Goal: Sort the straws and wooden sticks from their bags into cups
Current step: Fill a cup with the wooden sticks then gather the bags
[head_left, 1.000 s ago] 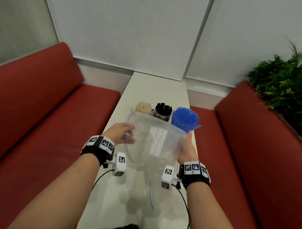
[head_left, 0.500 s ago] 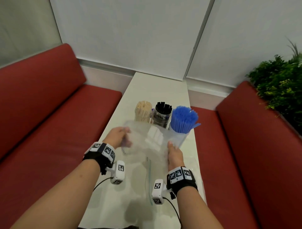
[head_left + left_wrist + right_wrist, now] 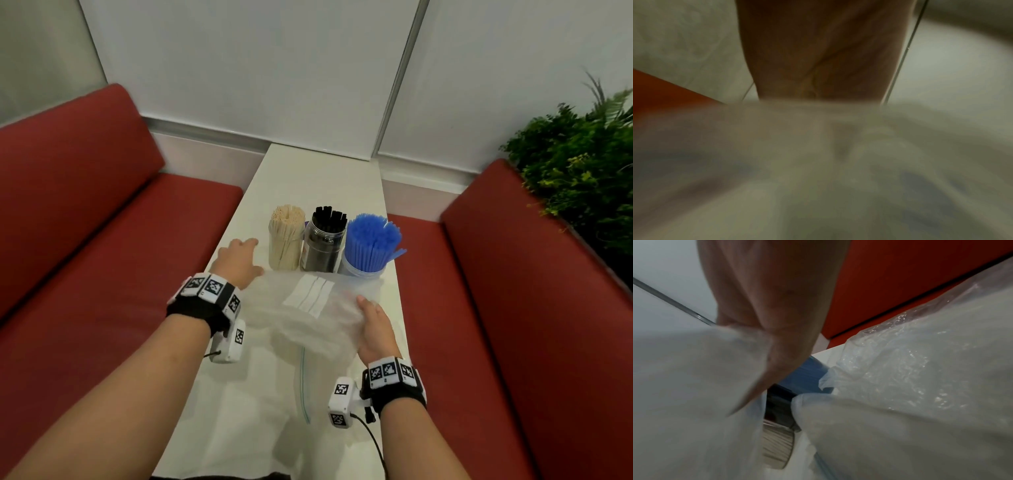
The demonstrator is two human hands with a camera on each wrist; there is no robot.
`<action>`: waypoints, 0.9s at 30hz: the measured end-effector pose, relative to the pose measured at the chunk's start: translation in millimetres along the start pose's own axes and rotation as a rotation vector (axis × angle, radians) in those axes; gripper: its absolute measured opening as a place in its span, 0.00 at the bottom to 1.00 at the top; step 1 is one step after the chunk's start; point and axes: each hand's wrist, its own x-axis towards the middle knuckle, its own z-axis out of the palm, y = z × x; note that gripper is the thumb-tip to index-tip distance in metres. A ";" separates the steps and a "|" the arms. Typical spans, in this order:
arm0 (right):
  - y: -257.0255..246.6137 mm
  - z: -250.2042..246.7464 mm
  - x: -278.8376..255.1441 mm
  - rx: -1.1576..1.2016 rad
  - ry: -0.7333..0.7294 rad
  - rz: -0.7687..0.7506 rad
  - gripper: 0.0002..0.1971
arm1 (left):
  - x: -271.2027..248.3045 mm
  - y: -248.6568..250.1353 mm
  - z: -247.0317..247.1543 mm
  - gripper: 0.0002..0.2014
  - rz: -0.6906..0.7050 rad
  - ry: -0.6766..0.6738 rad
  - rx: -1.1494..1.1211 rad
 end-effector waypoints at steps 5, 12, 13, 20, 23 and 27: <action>-18.8 33.1 -9.8 0.256 -0.341 0.092 0.29 | -14.2 47.5 14.9 0.60 0.047 -0.437 -0.337; -29.7 54.8 -16.9 0.326 -0.496 0.131 0.27 | -40.1 83.3 28.3 0.34 -0.148 -1.073 -1.670; -30.2 54.6 -15.9 0.299 -0.485 0.136 0.27 | -41.3 85.7 27.0 0.32 -0.185 -1.038 -1.701; -40.2 30.7 4.1 -0.249 -0.234 -0.095 0.28 | -17.3 75.8 26.3 0.11 -0.064 -0.180 -1.607; -40.6 25.4 10.0 -0.316 -0.222 -0.136 0.46 | -21.6 84.1 23.0 0.09 0.029 0.009 -1.567; -29.2 40.0 2.0 -0.194 -0.576 -0.066 0.41 | -28.5 100.4 19.8 0.17 0.105 -0.118 -1.650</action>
